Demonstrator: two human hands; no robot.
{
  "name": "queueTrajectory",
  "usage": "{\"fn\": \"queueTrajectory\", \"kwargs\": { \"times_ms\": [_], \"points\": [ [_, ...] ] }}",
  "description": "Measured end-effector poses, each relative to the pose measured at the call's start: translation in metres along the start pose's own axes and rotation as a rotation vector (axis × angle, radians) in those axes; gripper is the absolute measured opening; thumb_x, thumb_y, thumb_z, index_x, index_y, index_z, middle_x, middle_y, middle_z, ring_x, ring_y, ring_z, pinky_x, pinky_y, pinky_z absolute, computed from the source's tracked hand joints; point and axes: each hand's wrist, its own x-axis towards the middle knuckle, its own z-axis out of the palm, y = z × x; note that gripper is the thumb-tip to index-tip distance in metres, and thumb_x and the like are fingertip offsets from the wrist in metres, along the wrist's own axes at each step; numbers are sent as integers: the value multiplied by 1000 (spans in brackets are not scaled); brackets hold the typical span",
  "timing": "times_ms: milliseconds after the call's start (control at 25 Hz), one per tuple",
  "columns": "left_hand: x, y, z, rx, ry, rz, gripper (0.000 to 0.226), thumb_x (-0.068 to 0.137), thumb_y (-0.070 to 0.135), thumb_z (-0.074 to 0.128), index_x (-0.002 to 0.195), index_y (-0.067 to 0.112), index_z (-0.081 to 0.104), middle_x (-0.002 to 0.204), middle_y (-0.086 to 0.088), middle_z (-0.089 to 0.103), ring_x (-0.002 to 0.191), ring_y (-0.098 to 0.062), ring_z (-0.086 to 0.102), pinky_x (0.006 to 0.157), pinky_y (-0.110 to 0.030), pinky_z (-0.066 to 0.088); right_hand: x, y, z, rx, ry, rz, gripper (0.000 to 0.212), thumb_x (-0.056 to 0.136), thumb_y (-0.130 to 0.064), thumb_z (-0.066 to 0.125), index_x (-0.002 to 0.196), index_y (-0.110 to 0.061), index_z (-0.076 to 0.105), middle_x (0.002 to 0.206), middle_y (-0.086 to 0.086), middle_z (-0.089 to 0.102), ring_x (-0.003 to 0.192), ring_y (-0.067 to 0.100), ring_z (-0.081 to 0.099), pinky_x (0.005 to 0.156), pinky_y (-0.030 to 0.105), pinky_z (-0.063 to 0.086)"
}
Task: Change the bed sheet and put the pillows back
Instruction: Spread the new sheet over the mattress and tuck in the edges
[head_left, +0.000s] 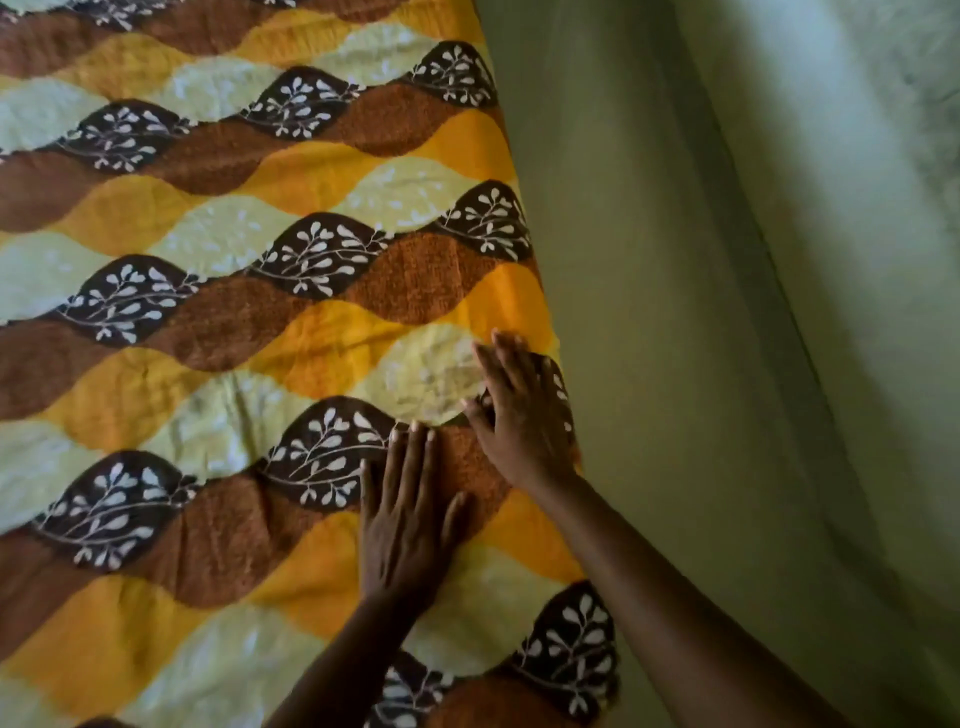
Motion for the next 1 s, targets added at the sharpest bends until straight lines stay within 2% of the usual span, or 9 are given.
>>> {"fn": "queueTrajectory", "kwargs": {
  "times_ms": [80, 200, 360, 480, 560, 640, 720, 840, 1000],
  "points": [
    [-28, 0, 12, 49, -29, -13, 66, 96, 54, 10, 149, 15, 17, 156, -7, 17, 145, -20, 10, 117, -43, 4, -17, 12, 12, -86, -27, 13, 64, 92, -54, 29, 147, -23, 23, 155, 4, 21, 144, 23, 17, 116, 46, 20],
    [-40, 0, 16, 74, -14, -22, 66, 96, 54, 10, 150, 16, 13, 157, -6, 10, 145, -19, 5, 117, -43, 3, -34, 23, 8, 117, -55, 289, 71, 92, -57, 36, 149, -26, 8, 158, 3, 12, 144, 22, 17, 110, 40, 28],
    [-45, 0, 17, 23, -43, -6, 65, 95, 53, 9, 149, 16, 10, 157, -6, 8, 144, -19, 3, 116, -41, -1, -77, 16, -5, 350, -97, 592, 65, 93, -51, 38, 148, -22, 18, 148, 7, 36, 131, 27, 41, 101, 36, 37],
    [-57, 4, 0, -65, -145, 16, 69, 91, 59, 3, 148, 20, 1, 156, -2, -2, 144, -18, -8, 116, -38, -11, -119, 14, -28, 423, -302, 799, 63, 94, -54, 33, 147, -21, 22, 143, 11, 43, 126, 32, 44, 102, 40, 35],
    [-75, 7, -14, -201, -283, -37, 65, 94, 54, 15, 149, 21, 1, 157, 3, -5, 144, -15, -10, 116, -38, -9, -145, 8, -46, 387, -384, 819, 61, 95, -52, 35, 146, -21, 25, 141, 11, 46, 125, 31, 46, 101, 39, 36],
    [-97, 12, -30, -370, -343, -108, 59, 98, 41, 33, 149, 20, 12, 158, 0, 8, 145, -16, 3, 119, -42, 5, -169, -4, -67, 383, -341, 789, 56, 96, -43, 42, 145, -19, 29, 141, 10, 47, 125, 28, 47, 99, 34, 38],
    [-127, 15, -46, -501, -379, -155, 53, 98, 32, 41, 146, 19, 26, 155, -4, 21, 142, -22, 22, 115, -42, 23, -197, -17, -88, 430, -264, 765, 51, 96, -33, 46, 142, -15, 35, 142, 9, 46, 126, 25, 47, 98, 29, 38],
    [-166, 20, -66, -638, -418, -238, 44, 97, 25, 46, 140, 17, 40, 147, -5, 37, 128, -22, 43, 99, -33, 40, -235, -24, -111, 441, -231, 708, 41, 97, -28, 47, 135, -14, 45, 135, 8, 53, 121, 23, 52, 89, 24, 38],
    [-200, 33, -78, -773, -375, -369, 32, 98, 18, 43, 129, 15, 51, 132, -11, 52, 108, -21, 54, 87, -27, 46, -266, -12, -125, 485, -272, 698, 35, 96, -27, 46, 129, -16, 52, 131, 7, 57, 116, 23, 55, 87, 26, 43]
  ]
}}
